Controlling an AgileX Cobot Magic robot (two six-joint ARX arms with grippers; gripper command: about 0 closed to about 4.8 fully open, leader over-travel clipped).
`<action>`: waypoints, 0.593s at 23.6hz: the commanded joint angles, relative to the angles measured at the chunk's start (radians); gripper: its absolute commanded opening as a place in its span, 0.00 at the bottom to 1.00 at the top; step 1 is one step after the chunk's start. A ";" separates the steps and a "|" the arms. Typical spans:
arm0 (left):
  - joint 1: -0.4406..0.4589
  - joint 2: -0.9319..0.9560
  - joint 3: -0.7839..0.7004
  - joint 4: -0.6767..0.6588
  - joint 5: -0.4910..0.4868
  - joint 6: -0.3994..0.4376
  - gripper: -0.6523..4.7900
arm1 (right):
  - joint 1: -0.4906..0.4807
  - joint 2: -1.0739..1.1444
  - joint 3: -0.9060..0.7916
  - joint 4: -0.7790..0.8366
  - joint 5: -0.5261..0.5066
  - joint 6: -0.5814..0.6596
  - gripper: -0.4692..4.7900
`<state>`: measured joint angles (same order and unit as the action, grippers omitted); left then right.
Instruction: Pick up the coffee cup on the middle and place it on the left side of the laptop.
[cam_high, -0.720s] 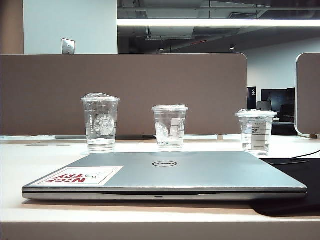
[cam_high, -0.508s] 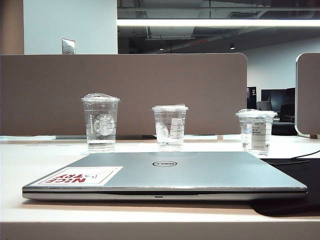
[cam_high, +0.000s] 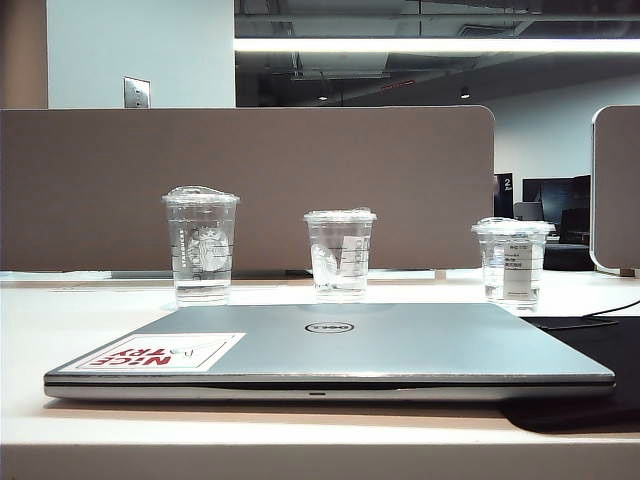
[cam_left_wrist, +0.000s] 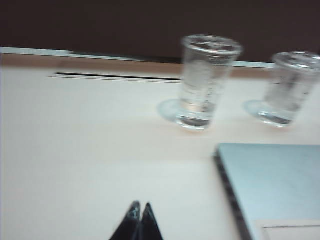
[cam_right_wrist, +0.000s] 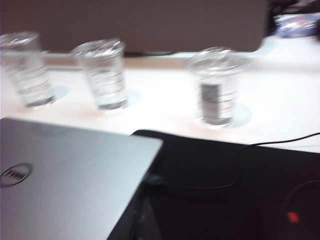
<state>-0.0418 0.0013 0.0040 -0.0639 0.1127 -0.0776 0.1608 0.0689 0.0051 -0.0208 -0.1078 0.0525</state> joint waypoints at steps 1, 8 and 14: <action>-0.002 0.000 0.004 0.056 0.109 -0.098 0.11 | 0.080 0.044 -0.004 0.017 0.000 0.000 0.08; -0.200 0.145 0.020 0.309 0.084 -0.190 0.11 | 0.134 0.105 -0.004 0.016 0.001 0.000 0.08; -0.443 0.664 0.039 0.790 -0.090 0.026 0.11 | 0.146 0.109 -0.004 0.017 0.001 -0.001 0.08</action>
<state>-0.4725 0.5816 0.0227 0.5869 0.0364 -0.0891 0.3000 0.1787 0.0051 -0.0212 -0.1078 0.0528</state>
